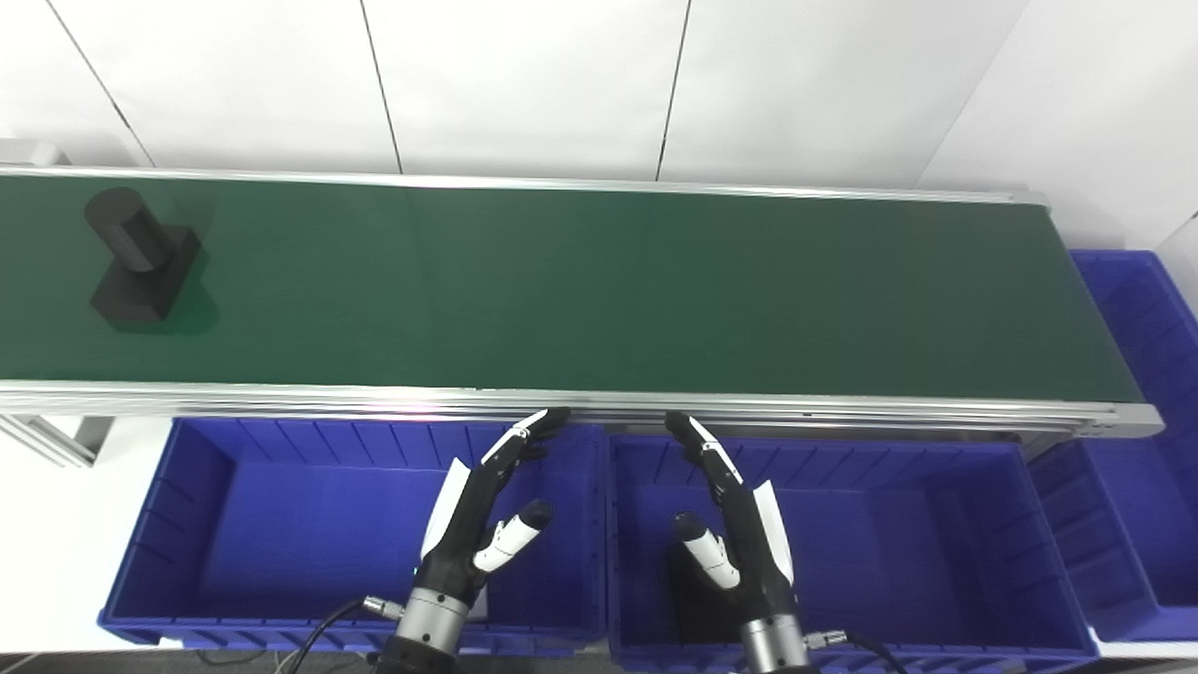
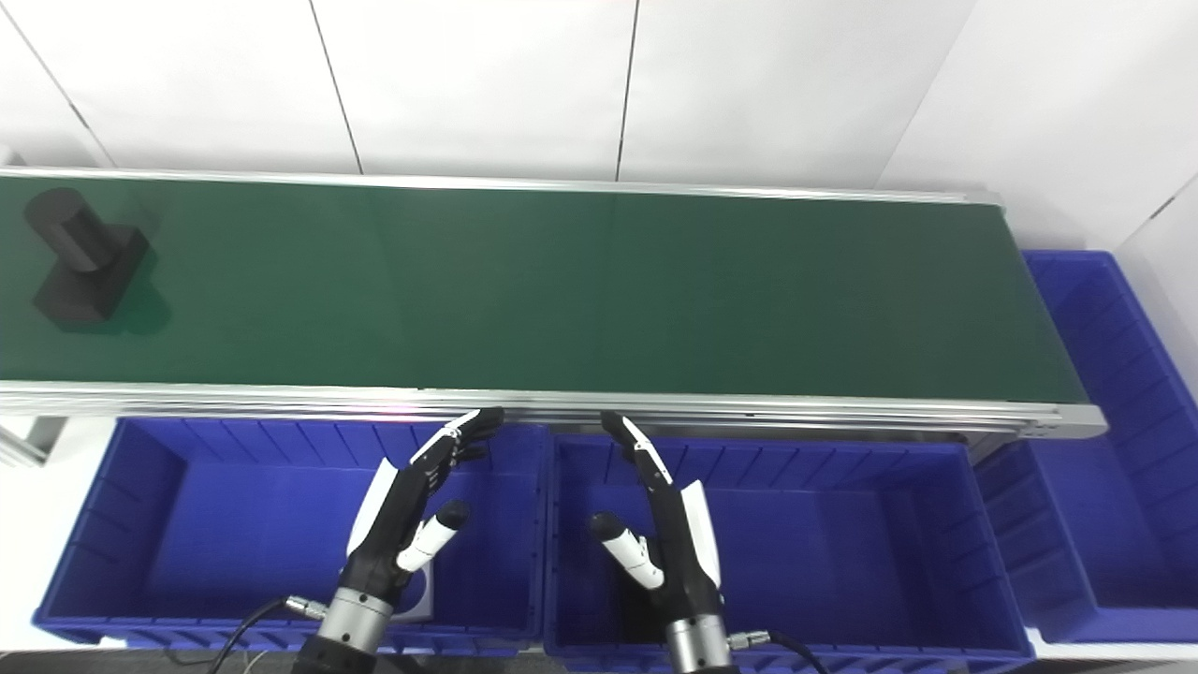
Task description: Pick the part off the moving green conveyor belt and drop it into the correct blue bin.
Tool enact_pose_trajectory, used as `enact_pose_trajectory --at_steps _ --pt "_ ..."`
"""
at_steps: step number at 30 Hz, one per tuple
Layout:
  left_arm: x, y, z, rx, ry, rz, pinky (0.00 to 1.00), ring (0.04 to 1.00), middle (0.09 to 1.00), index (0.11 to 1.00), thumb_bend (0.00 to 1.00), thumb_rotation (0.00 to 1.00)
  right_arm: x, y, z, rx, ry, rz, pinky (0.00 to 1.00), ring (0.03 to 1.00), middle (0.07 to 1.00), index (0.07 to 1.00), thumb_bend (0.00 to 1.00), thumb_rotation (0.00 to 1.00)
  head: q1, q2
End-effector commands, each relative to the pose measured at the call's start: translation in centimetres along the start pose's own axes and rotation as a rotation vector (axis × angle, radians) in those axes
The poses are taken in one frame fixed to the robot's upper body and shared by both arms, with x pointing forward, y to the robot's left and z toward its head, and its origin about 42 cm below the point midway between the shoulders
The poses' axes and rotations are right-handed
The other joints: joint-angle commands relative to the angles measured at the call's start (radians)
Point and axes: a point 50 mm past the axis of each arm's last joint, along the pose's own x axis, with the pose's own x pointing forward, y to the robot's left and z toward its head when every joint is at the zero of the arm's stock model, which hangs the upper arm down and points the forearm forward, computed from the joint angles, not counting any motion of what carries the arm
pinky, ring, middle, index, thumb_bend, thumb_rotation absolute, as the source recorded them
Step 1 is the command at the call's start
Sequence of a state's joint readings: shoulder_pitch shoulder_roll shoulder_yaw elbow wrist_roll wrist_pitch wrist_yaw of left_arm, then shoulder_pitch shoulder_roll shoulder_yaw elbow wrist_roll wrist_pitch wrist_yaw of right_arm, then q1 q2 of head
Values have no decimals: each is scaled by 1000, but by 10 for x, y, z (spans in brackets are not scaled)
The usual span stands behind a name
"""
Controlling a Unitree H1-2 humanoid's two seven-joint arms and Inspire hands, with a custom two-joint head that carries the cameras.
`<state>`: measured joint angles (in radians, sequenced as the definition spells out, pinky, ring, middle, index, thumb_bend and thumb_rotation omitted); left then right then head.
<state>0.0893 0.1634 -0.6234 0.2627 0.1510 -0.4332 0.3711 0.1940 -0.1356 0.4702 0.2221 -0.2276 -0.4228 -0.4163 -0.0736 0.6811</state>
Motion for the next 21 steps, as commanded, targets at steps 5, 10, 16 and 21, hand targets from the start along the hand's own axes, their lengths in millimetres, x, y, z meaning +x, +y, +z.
enact_pose_trajectory --at_steps 5,10,16,21 --pt "8 7 8 9 -72 9 789 841 846 825 754 1000 7 4 8 34 -60 -3 860 886 874 868 885 1000 -25 -5" --pt "7 8 11 10 -82 12 765 826 832 813 719 1000 7 9 10 56 -56 -3 831 859 853 849 875 1000 -51 -3" --pt "6 10 10 -7 -73 6 760 821 828 814 744 1000 6 12 10 52 -58 3 833 860 857 851 856 993 -90 8" --pt "5 12 11 9 -81 12 767 820 827 813 688 1000 7 13 11 59 -61 4 853 863 855 853 852 977 -72 3"
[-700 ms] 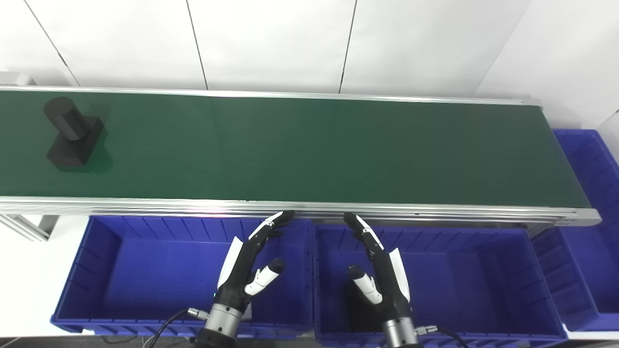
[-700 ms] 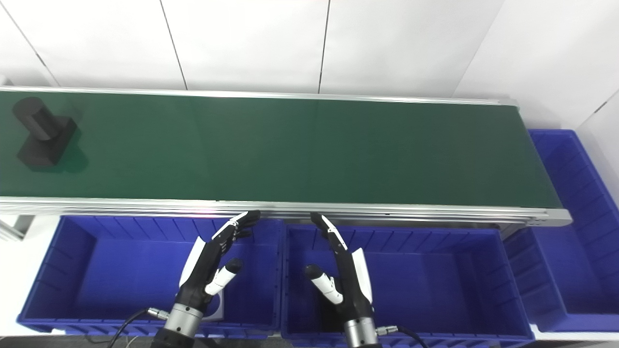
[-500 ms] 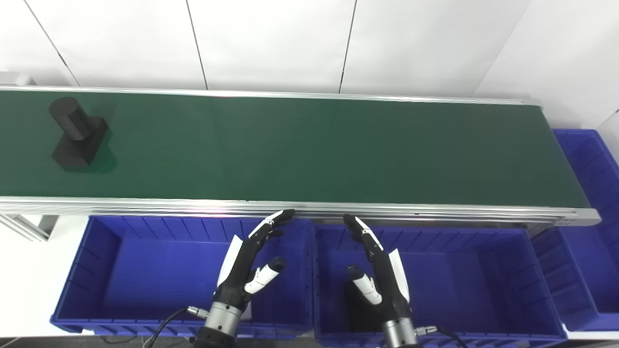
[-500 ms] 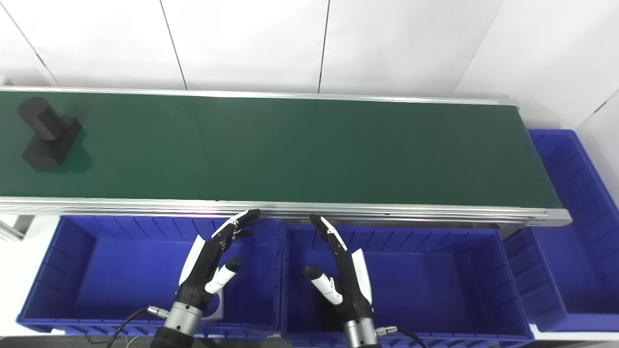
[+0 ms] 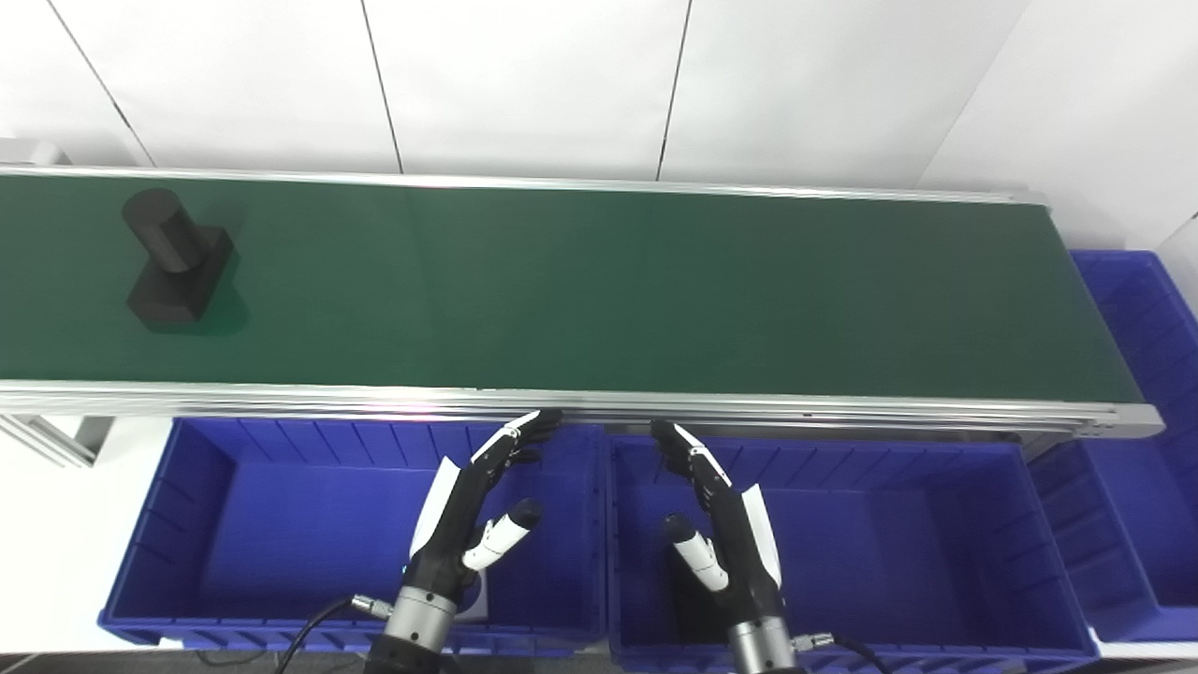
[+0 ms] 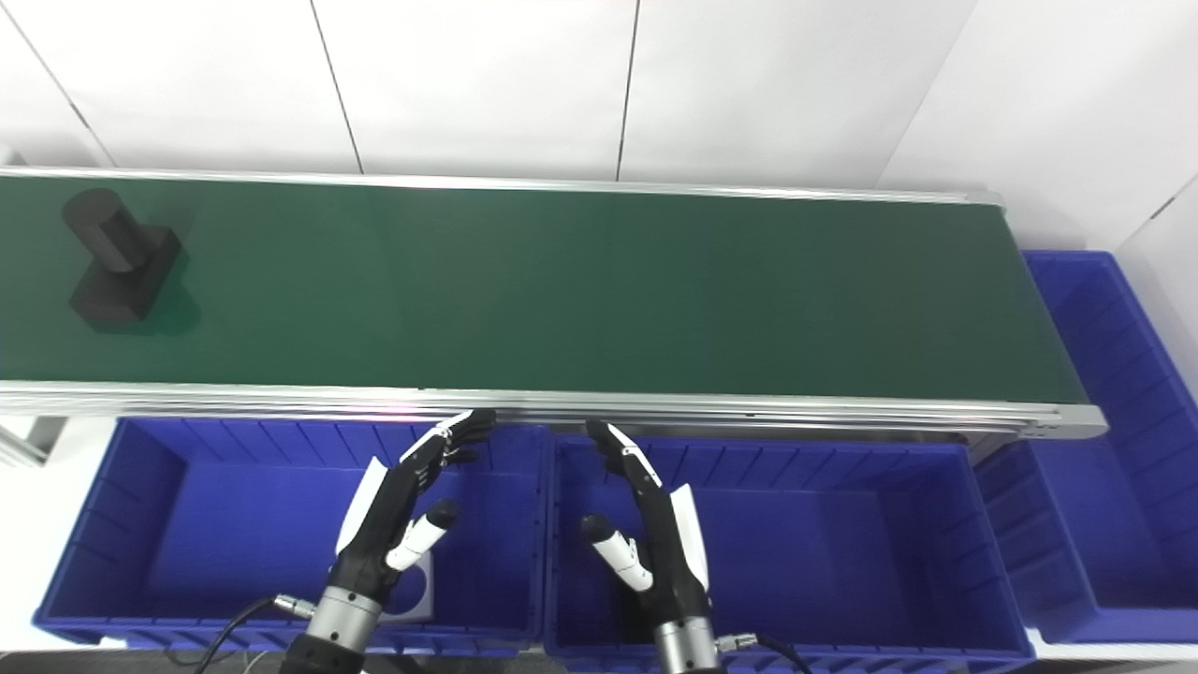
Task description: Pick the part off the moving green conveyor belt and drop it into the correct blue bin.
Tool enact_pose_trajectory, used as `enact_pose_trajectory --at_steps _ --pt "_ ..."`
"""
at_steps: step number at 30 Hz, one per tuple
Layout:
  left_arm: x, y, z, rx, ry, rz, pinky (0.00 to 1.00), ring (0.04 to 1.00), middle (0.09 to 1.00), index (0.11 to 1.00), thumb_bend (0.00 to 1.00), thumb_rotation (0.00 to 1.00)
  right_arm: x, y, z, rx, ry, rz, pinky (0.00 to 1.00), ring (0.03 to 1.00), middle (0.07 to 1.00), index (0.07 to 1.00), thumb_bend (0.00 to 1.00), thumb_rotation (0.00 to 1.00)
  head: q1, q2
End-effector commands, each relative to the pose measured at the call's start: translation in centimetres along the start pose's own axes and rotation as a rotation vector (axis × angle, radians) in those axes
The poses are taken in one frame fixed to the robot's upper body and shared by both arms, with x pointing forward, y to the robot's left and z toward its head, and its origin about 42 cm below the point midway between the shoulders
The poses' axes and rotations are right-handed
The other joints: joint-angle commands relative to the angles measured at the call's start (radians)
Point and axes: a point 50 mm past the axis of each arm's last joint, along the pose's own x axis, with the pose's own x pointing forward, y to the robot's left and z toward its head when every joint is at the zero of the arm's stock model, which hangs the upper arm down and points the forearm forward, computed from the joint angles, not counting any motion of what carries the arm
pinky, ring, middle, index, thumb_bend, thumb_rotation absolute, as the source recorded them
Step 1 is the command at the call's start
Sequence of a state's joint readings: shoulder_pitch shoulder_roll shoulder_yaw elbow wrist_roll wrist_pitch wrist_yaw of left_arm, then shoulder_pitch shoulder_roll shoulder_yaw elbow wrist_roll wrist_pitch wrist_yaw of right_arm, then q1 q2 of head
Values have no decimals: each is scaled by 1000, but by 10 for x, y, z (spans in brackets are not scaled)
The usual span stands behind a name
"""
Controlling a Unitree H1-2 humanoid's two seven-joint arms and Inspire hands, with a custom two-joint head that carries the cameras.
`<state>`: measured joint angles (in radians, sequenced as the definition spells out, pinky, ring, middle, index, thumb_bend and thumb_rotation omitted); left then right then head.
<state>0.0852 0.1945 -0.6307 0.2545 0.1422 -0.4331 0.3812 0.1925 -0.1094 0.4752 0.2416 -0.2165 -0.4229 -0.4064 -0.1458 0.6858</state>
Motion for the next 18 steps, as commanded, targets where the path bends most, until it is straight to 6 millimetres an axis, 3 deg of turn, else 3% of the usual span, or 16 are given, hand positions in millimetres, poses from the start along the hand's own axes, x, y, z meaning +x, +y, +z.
enact_pose_trajectory --at_steps 1,4,13,18 --pt "7 2 13 -23 -76 10 768 821 827 813 685 1000 6 3 11 26 -77 1 855 864 856 853 852 976 -2 0" --pt "7 4 14 -35 -76 9 770 821 828 812 716 1000 7 4 13 23 -83 4 843 860 853 855 852 984 -18 28" --pt "5 10 14 -37 -74 3 780 831 837 829 704 1000 9 7 14 34 -82 10 845 860 850 855 870 982 -12 14" --pt "6 10 14 -41 -73 1 785 835 840 830 689 1000 10 7 14 38 -82 11 840 857 849 855 871 977 -9 25"
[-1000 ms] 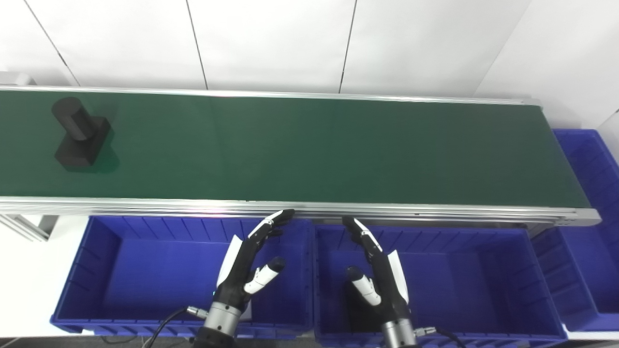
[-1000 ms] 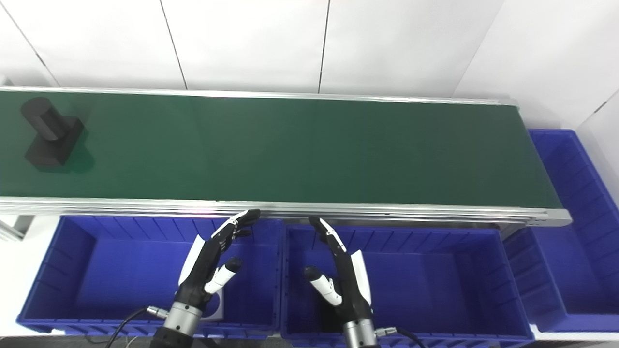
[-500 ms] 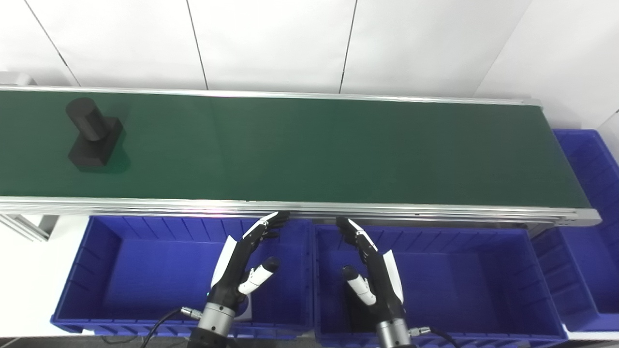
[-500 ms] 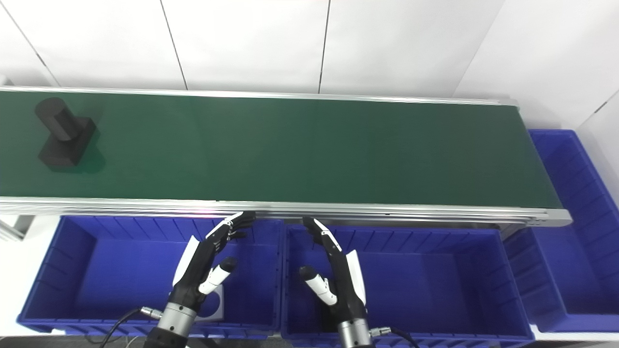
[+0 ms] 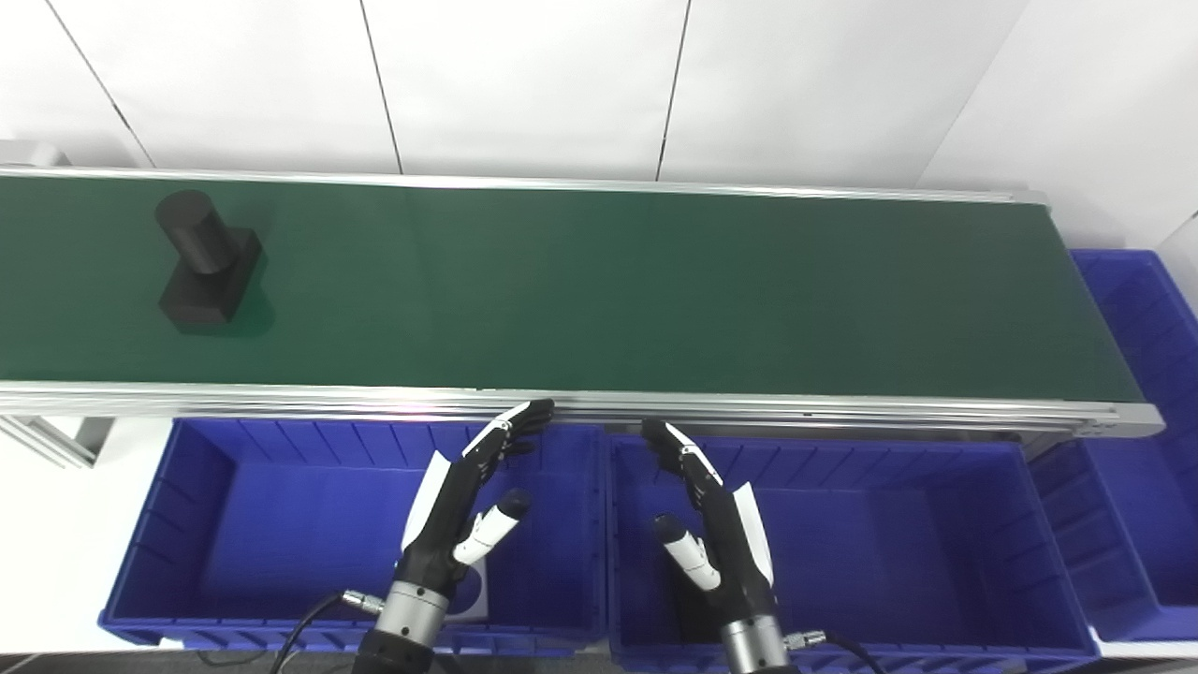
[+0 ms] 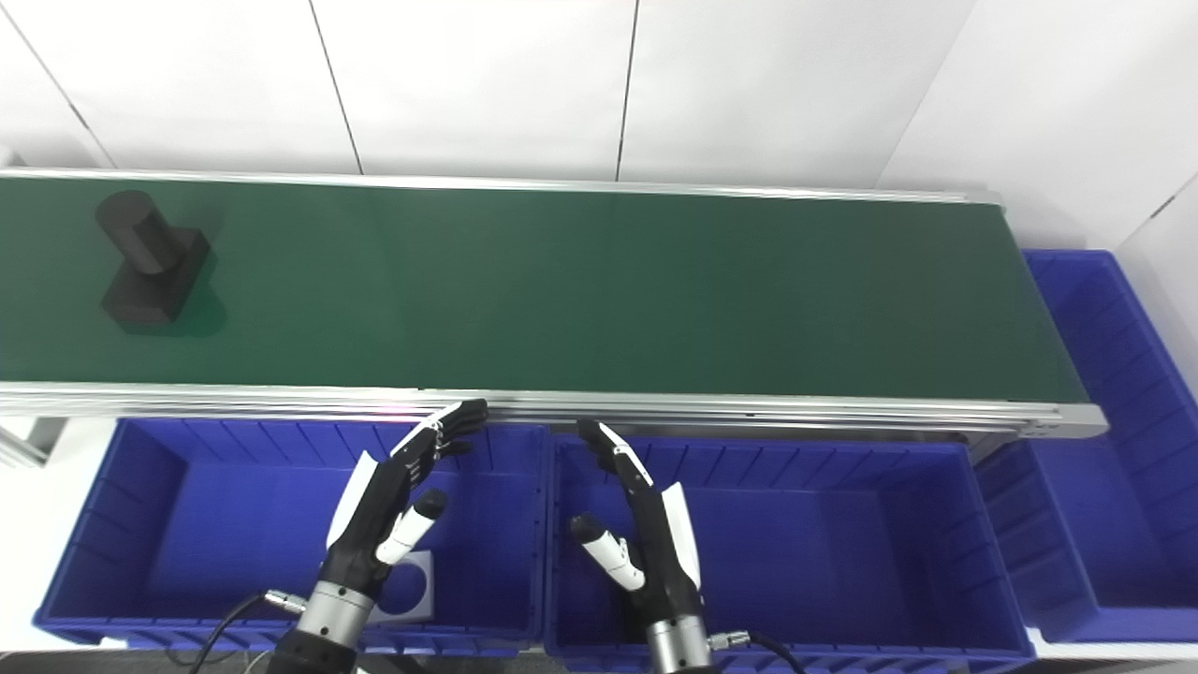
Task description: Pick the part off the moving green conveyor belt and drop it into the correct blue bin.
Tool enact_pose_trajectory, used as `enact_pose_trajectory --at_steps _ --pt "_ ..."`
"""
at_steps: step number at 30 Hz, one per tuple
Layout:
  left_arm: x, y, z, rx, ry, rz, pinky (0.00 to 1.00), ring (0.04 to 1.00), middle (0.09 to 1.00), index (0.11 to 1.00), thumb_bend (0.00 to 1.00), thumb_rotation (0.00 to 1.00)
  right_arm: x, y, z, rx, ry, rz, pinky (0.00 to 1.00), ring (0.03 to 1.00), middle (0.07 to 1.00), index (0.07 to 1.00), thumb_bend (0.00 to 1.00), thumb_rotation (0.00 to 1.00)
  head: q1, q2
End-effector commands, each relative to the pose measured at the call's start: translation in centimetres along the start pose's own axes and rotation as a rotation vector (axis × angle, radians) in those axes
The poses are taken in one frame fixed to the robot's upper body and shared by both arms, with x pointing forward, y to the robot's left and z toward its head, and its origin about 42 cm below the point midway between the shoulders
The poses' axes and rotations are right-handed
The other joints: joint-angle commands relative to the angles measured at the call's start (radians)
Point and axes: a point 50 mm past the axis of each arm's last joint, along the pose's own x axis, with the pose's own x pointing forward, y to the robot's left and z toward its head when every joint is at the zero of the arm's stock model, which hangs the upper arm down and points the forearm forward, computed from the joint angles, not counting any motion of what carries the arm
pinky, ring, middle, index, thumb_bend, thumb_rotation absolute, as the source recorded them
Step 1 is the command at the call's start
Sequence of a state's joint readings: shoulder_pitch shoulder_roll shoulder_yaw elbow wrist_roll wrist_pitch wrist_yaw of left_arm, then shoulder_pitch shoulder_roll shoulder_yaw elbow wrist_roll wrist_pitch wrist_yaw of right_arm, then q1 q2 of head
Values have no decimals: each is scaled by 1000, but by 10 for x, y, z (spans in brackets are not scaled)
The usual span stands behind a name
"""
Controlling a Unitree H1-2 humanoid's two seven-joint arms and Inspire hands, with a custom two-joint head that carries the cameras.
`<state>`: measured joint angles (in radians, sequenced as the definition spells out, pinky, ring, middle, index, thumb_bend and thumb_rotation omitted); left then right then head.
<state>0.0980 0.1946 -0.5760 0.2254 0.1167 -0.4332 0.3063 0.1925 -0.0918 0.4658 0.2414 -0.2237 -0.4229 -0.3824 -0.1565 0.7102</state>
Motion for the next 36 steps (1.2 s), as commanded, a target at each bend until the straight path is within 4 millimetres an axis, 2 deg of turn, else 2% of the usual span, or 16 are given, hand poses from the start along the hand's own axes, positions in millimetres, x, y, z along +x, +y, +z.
enact_pose_trajectory --at_steps 1,16,21,22,23,24,26,29,30,32,36 --pt "5 0 11 -18 -70 6 784 834 840 830 686 1000 8 2 12 29 -79 -2 840 857 848 855 873 978 -4 2" --pt "2 0 11 -13 -66 7 780 830 837 822 691 1000 6 2 13 24 -78 -9 848 861 849 853 871 977 -32 -16" --pt "2 5 9 -7 -63 3 779 824 832 824 700 1000 7 7 14 32 -78 -8 849 860 846 847 867 969 -87 -25" --pt "1 7 9 -5 -62 3 780 825 833 826 705 1000 8 9 14 29 -79 -7 846 861 847 847 870 973 -128 -24" --pt "1 9 9 -3 -61 4 780 825 833 826 706 1000 9 11 14 27 -80 -7 843 860 847 847 871 975 -136 -24" --pt "1 11 8 -1 -59 5 781 824 833 827 704 1000 10 13 14 28 -81 -8 832 857 845 847 872 973 -183 -30" --pt "-2 15 7 -4 -49 7 782 824 832 828 701 1000 11 18 15 29 -81 -7 820 853 844 848 874 971 -208 -34" --pt "-6 20 5 -27 -32 -2 814 847 841 837 724 1000 13 22 14 32 -78 -1 792 849 849 846 844 955 -199 -26" --pt "-6 20 5 -38 -31 -4 821 852 843 838 722 1000 13 23 13 39 -73 1 790 849 851 845 838 952 -174 -38" --pt "-7 19 6 -52 -30 -6 818 850 837 831 678 1000 13 23 11 44 -66 1 831 867 859 847 868 950 -162 -44" --pt "-5 19 6 -40 -33 -1 802 841 834 828 671 1000 13 20 12 28 -76 -2 820 861 855 848 861 965 -139 -24"
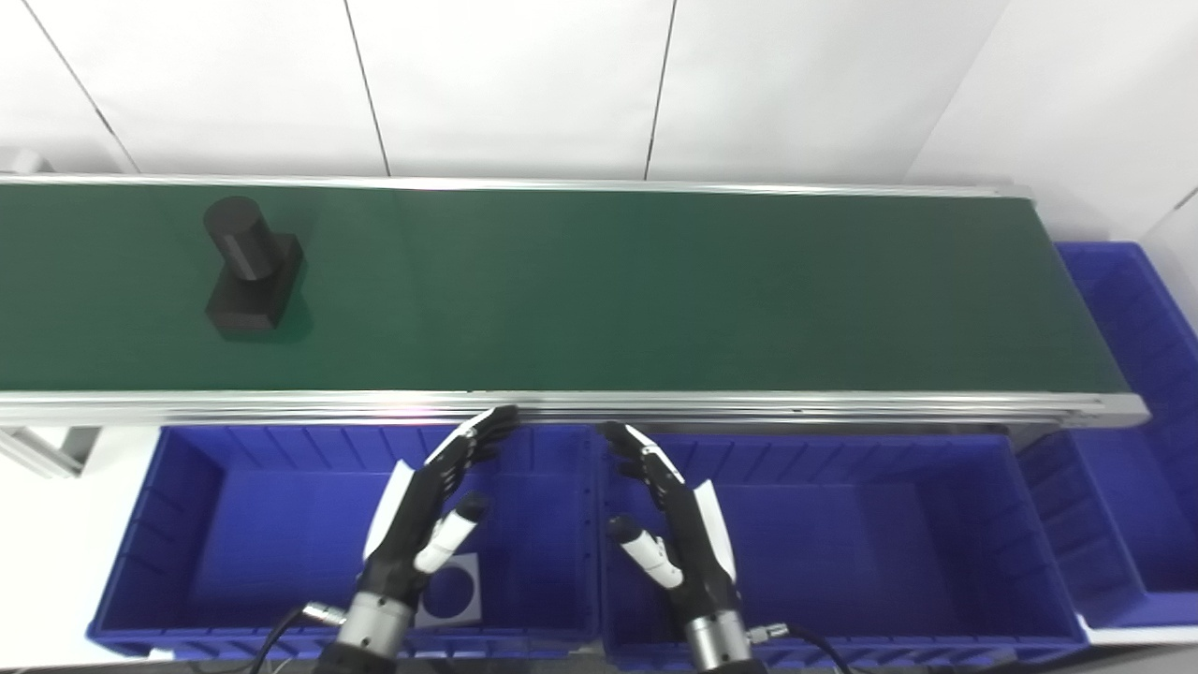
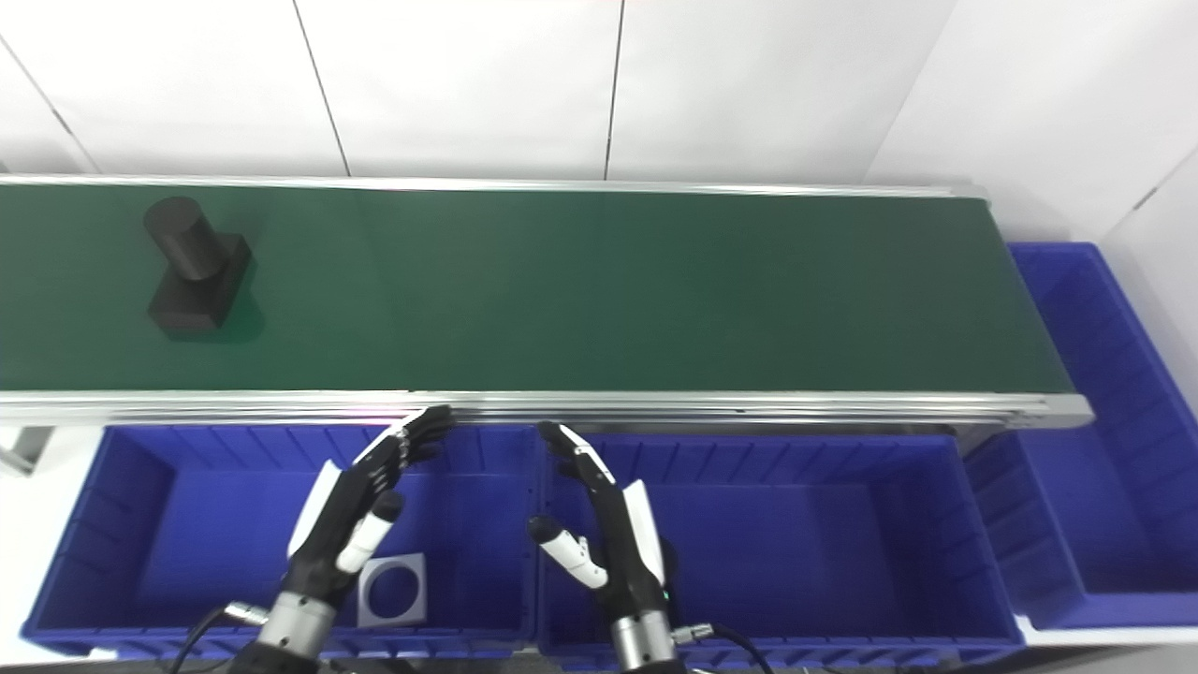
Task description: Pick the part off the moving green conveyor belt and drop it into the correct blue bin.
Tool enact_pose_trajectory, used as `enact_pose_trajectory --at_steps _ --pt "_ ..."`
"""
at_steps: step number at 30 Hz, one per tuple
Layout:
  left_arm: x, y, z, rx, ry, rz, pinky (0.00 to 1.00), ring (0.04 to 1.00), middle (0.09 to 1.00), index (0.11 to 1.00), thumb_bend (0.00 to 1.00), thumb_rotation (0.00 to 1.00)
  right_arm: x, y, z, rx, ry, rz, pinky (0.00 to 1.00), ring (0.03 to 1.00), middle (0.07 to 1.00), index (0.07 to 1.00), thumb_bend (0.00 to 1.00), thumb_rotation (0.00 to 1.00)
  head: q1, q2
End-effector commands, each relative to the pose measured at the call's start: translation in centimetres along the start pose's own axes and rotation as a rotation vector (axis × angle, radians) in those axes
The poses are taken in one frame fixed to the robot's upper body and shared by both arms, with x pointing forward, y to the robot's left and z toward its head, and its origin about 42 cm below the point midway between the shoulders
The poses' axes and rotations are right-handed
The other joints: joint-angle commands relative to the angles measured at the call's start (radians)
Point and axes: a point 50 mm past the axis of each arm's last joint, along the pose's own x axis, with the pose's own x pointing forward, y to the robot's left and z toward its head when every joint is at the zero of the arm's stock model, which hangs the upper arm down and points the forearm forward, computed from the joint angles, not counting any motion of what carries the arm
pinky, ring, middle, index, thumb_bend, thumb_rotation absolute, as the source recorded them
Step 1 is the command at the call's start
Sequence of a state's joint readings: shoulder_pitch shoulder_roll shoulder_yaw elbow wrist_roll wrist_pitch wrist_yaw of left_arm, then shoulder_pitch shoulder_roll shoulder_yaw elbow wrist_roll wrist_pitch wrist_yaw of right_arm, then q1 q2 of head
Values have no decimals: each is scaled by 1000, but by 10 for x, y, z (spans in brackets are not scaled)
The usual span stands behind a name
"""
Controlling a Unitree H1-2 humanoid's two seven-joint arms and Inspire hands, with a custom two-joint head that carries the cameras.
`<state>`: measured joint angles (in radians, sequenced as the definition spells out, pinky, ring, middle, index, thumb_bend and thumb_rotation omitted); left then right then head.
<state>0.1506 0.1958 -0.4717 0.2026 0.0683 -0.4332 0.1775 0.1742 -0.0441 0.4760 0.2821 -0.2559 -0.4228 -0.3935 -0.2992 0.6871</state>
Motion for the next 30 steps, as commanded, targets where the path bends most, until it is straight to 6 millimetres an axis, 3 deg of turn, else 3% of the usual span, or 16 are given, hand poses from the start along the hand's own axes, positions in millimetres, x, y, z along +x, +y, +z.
enact_pose_trajectory --at_steps 1,4,9,14,16,22,28,30 --pt "9 0 12 3 -79 0 800 840 834 829 672 1000 6 -1 11 20 -77 -13 818 859 855 849 856 964 17 -4" --pt "9 -2 14 9 -86 5 796 834 831 824 627 1000 5 -3 11 23 -76 -16 815 860 856 843 863 972 26 4" --pt "11 -7 12 18 -82 1 788 831 834 824 586 1000 3 -8 7 16 -66 -14 819 861 857 847 866 979 62 -20" --pt "24 -17 4 16 -63 -6 799 836 841 832 670 1000 7 -16 10 21 -80 -24 830 859 849 850 882 975 71 -49" --pt "32 -24 3 22 -62 -3 795 836 842 836 691 1000 9 -19 26 52 -131 -39 821 851 845 854 888 969 72 -71" --pt "42 -39 1 3 -59 -9 757 816 824 814 778 1000 15 -34 63 90 -266 -88 791 828 843 867 861 976 91 -83" --pt "43 -49 -9 -15 -12 -6 766 826 833 825 750 1000 19 -44 73 79 -313 -90 806 846 858 880 840 967 157 -154" --pt "44 -50 -11 -11 -6 -6 758 821 831 823 744 1000 22 -47 74 69 -323 -96 817 850 861 875 848 978 185 -148"
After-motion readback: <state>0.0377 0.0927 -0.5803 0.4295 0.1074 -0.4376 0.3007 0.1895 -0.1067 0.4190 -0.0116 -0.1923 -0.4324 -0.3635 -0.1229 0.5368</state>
